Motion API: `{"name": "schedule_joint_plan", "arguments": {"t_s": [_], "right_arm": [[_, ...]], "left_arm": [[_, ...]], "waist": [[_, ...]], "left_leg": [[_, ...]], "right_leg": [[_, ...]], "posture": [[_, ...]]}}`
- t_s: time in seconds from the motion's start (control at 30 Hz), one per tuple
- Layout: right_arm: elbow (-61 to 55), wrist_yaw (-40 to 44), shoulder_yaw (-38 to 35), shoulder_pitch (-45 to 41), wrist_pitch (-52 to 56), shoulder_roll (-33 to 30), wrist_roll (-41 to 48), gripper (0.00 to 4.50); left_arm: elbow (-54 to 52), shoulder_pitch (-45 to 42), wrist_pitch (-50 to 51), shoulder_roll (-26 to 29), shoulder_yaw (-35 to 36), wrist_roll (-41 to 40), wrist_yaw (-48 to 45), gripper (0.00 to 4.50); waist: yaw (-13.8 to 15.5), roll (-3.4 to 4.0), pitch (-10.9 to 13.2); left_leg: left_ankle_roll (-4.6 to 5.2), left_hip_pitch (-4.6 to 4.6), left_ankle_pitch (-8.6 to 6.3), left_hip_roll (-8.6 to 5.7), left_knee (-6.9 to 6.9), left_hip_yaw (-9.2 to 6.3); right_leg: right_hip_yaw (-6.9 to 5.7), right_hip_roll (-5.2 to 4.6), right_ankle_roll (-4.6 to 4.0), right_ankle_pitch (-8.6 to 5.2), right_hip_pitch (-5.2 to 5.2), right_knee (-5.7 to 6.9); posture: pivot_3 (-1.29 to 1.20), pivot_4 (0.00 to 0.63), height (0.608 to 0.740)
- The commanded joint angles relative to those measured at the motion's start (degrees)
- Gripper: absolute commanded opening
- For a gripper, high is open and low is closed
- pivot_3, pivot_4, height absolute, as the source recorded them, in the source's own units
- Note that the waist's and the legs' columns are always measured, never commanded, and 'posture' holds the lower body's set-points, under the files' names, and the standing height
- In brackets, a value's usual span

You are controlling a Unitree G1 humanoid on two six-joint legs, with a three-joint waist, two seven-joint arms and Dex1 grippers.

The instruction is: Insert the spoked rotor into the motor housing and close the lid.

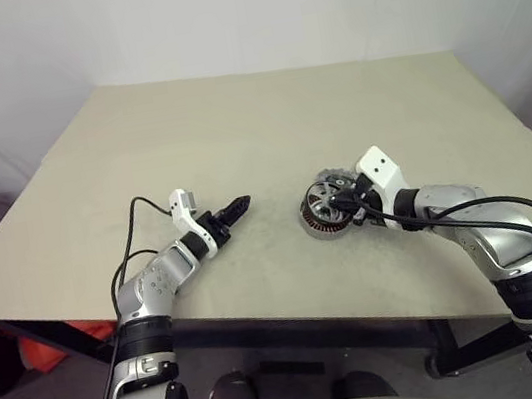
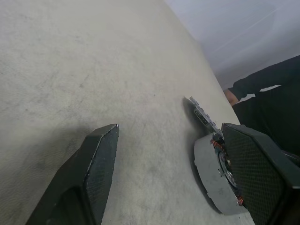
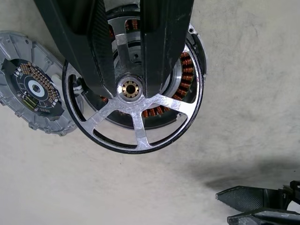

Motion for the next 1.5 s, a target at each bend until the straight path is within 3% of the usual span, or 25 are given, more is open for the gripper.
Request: {"name": "schedule_joint_plan", "arguments": {"t_s": [0.03, 0.53, 0.73, 0.97, 1.27, 1.5], "right_arm": [[-2.3, 0.1, -2.1, -0.5, -0.6, -1.1, -0.4, 0.44], [-1.8, 0.6, -1.2, 0.5, -0.1, -1.2, -0.9, 0.44], [-3.3, 0.1, -1.4, -0.4, -1.7, -0.6, -1.4, 2.39], [-3.7, -0.2, -4.2, -2.2, -1.6, 1.0, 0.3, 2.39], [0.4, -1.9, -2.4, -1.5, -3.0, 5.2, -1.3, 2.39], [11.7, -3.9, 1.2, 0.5, -7.0, 10.5, -5.3, 2.39]], "left_arm": [[-1.7, 0.1, -0.9, 0.0, -0.1, 0.2, -0.3, 3.70], [-1.5, 0.0, -1.4, -0.1, -0.1, 0.9, -0.2, 3.70], [-1.1, -0.3, -1.5, 0.0, 0.0, 1.1, -0.3, 3.74], [-0.9, -0.5, -1.7, 0.1, 0.0, 1.4, -0.4, 3.74], [-0.9, -0.5, -2.4, 0.4, 0.0, 2.4, -0.5, 3.74], [-0.9, -0.6, -3.0, 0.2, 0.1, 2.9, 0.0, 3.74]], "waist": [[0.0, 0.00, 0.0], [0.0, 0.00, 0.0], [0.0, 0.00, 0.0], [0.0, 0.00, 0.0], [0.0, 0.00, 0.0], [-0.1, -0.01, 0.0]], "left_leg": [[0.00, 0.00, 0.00, 0.00, 0.00, 0.00], [0.02, 0.03, -0.01, -0.01, 0.02, 0.00], [0.02, 0.07, -0.01, 0.00, 0.02, 0.00], [0.03, 0.08, -0.01, 0.00, 0.02, 0.00], [0.03, 0.10, -0.02, 0.00, 0.02, 0.00], [0.02, 0.11, -0.01, 0.00, 0.02, 0.01]], "right_leg": [[0.00, 0.00, 0.00, 0.00, 0.00, 0.00], [0.00, -0.01, 0.00, 0.00, 0.07, 0.00], [0.00, 0.00, 0.00, 0.00, 0.09, 0.00], [0.00, 0.00, 0.00, 0.00, 0.11, 0.00], [0.00, 0.00, 0.00, 0.00, 0.12, 0.00], [0.00, 0.00, 0.00, 0.00, 0.14, 0.00]], "posture": [[0.00, 0.000, 0.740], [0.00, 0.000, 0.740], [0.00, 0.000, 0.740], [0.00, 0.000, 0.740], [0.00, 0.000, 0.740], [0.00, 0.000, 0.740]]}}
